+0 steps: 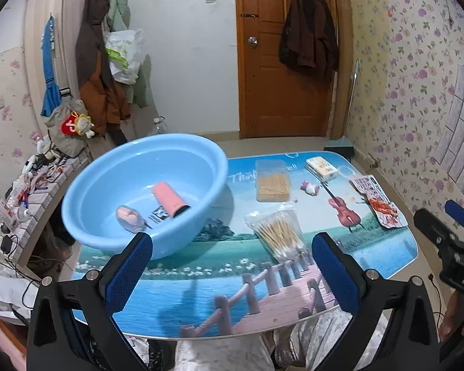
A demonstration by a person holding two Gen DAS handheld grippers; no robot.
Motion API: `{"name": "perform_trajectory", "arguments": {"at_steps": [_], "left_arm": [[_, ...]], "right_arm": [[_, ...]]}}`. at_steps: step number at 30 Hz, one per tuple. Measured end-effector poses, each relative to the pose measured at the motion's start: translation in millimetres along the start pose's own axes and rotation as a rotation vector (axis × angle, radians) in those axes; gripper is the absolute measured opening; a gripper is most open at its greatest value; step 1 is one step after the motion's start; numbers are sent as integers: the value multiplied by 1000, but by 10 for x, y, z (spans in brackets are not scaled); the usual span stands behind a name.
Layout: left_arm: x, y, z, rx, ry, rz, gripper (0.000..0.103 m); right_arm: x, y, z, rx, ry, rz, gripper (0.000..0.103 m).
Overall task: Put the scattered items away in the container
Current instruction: 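Withdraw both tools from the basin back toward the table items, then grasp the bag of cotton swabs with the left tool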
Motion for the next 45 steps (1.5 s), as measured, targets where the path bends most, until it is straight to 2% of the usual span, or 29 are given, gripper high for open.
{"name": "perform_trajectory", "arguments": {"at_steps": [5, 15, 26, 40, 42, 45], "left_arm": [[-51, -181, 229, -37, -5, -30, 103], [-142, -717, 553, -47, -5, -124, 103], [-173, -1297, 613, -15, 69, -204, 103], [-292, -1616, 500, 0, 141, -269, 103], [-313, -1648, 482, 2, 154, -278, 102], [-316, -1660, 483, 16, 134, -272, 95]], "right_arm": [[7, -71, 148, -35, -27, -1, 103], [-45, -303, 382, -77, -40, -18, 103], [-87, -631, 566, -82, -62, -57, 103], [-82, -858, 502, -71, -49, -83, 103], [-86, -873, 480, -66, -49, -86, 103], [-86, -876, 459, -63, -46, -86, 103]]}}
Point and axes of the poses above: each gripper's, at about its wrist camera, not at the fingertips, and y roughly against the way its jaws point, z to its right, x to its top, the point moved 8 cm from there along -y, roughly the way its jaws point, and after that the axes turned 5 degrees about y, right-handed, at the moved point
